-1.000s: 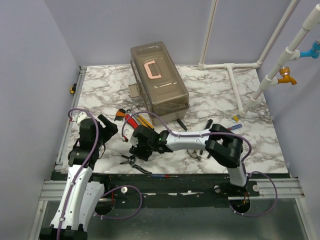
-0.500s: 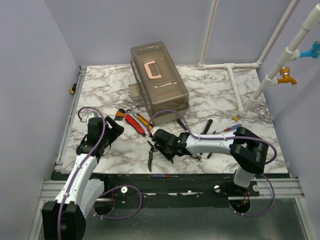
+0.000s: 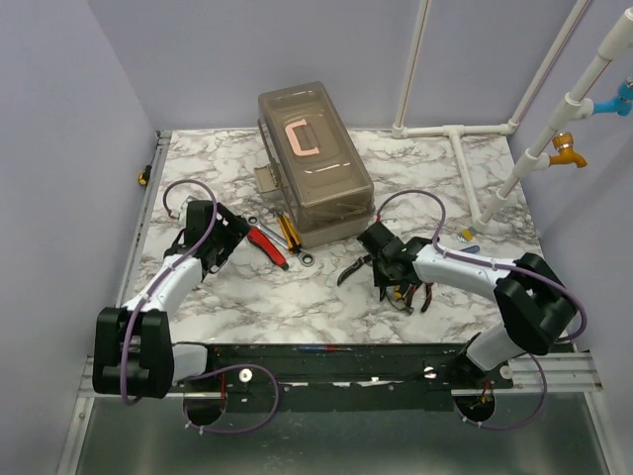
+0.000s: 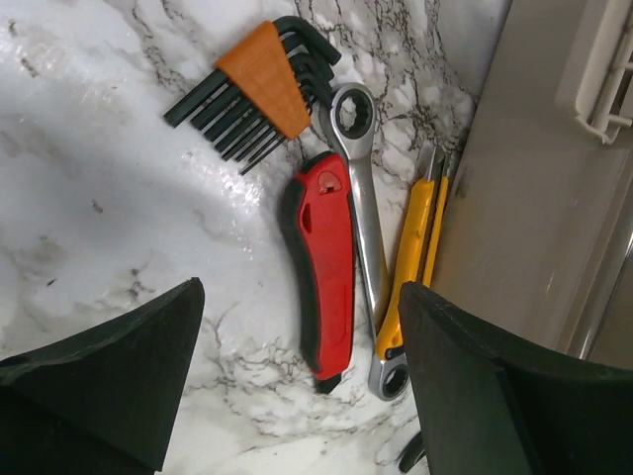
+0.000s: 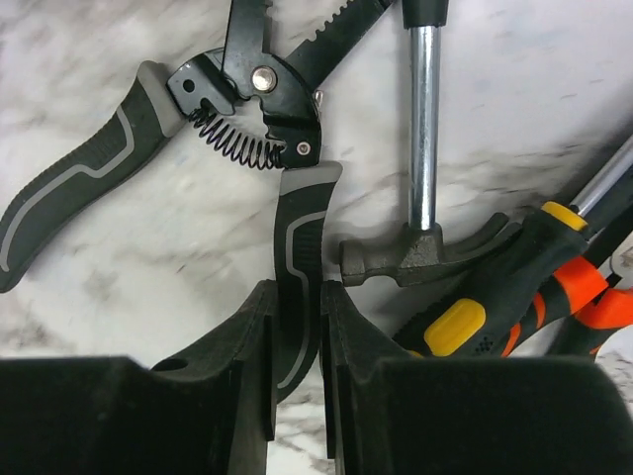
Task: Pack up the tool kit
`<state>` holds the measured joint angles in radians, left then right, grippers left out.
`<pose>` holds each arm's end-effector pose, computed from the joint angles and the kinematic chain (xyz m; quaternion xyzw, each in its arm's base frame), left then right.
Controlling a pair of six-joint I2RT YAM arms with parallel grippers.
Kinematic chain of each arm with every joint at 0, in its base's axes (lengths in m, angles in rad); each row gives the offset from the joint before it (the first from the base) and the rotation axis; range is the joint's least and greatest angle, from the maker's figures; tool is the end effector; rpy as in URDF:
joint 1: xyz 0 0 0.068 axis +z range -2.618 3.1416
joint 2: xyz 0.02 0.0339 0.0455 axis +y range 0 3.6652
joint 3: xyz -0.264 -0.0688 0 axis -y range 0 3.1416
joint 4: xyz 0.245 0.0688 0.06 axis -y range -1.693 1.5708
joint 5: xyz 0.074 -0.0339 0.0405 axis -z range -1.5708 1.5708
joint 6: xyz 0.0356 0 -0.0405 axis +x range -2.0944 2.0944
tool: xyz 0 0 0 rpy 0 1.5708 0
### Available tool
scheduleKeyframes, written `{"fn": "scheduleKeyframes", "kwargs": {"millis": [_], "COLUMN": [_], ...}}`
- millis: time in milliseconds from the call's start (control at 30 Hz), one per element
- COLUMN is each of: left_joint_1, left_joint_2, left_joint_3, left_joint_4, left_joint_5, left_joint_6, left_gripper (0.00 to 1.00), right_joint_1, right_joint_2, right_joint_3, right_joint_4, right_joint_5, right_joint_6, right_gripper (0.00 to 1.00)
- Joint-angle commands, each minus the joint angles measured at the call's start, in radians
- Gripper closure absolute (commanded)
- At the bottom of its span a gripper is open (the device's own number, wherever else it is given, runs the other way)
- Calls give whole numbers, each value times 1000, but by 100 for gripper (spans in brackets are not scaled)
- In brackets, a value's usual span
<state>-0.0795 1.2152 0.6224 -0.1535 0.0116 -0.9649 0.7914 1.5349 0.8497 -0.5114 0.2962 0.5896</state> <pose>0.2445 -0.0199 0.1995 -0.3904 0.8289 -0.2045 0.3446 0.2026 0.1902 0.1682 -0.0706 0.9696 0.0054 0.2342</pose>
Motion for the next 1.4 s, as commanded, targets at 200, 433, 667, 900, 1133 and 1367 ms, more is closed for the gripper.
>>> {"fn": "scheduleKeyframes", "kwargs": {"millis": [200, 433, 667, 900, 1133, 1367], "left_joint_1": [-65, -154, -209, -276, -314, -611], "left_joint_2": [254, 395, 508, 528, 425, 206], "left_joint_3": [121, 321, 512, 419, 220, 146], "left_joint_4": [30, -267, -563, -517, -425, -464], "left_joint_5": [69, -79, -159, -89, -59, -189], "left_joint_6": [-146, -232, -319, -382, -413, -518], "left_gripper": [18, 21, 33, 48, 89, 100], "right_joint_1": [-264, -264, -264, -264, -264, -264], "right_joint_2": [-68, -237, -366, -434, -481, -468], "right_joint_3": [17, 135, 174, 175, 148, 113], "right_joint_4": [62, -31, -82, -114, -106, -86], "right_joint_5": [94, 77, 64, 40, 11, 26], "right_joint_6": [63, 22, 3, 10, 22, 53], "right_gripper": [32, 11, 9, 8, 7, 7]}}
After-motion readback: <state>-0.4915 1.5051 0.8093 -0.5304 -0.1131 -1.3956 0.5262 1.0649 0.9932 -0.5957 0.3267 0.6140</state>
